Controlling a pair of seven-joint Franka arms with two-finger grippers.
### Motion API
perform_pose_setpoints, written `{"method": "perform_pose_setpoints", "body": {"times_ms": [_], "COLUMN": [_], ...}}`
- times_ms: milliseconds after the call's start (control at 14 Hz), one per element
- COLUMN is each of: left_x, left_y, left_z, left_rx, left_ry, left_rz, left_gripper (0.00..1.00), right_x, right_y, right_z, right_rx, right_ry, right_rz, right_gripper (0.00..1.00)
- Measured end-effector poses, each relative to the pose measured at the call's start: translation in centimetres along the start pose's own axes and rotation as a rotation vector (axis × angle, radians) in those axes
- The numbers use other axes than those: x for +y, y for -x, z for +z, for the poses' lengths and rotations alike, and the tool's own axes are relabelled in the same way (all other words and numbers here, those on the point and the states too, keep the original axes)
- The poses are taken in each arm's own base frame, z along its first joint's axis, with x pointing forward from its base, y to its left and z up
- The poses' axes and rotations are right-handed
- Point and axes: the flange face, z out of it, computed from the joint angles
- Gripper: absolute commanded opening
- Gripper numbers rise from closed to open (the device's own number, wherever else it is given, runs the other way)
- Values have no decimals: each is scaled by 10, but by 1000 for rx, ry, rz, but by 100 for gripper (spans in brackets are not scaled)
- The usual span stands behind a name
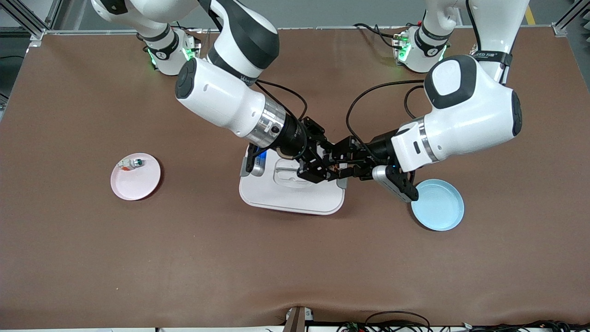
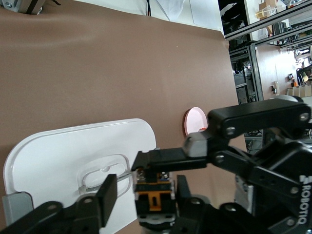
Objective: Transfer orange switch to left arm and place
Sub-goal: 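Grasp the switch with the left gripper and open the right gripper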
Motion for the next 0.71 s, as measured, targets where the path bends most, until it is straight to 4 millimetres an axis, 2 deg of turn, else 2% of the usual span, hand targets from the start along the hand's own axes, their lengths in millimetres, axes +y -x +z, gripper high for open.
{"method": "perform_pose_setpoints", "body": {"times_ms": [214,285,356,499,570,712], "left_x": [-1,-2,-2,-2,-3,-4], "left_y": [-1,-1,-1,-1,-1,-1], "left_z": [1,1,1,2,2,3], "left_rx": [4,4,4,3,3,3], "left_ry": [7,7,7,7,7,7], "left_rz": [3,3,2,2,1,6], "left_gripper": [0,0,0,0,0,0], "right_x": [0,-1,-1,-1,-1,-1], "right_y": [-2,-2,-2,-3,-3,-6], "right_z": [3,3,3,4,4,4], "right_rx": [0,0,0,1,2,9], "right_ry": [-7,-6,-6,-5,-4,7], "right_rz": [2,3,3,3,2,-5], "right_gripper": [0,4,49,70,100,100]}}
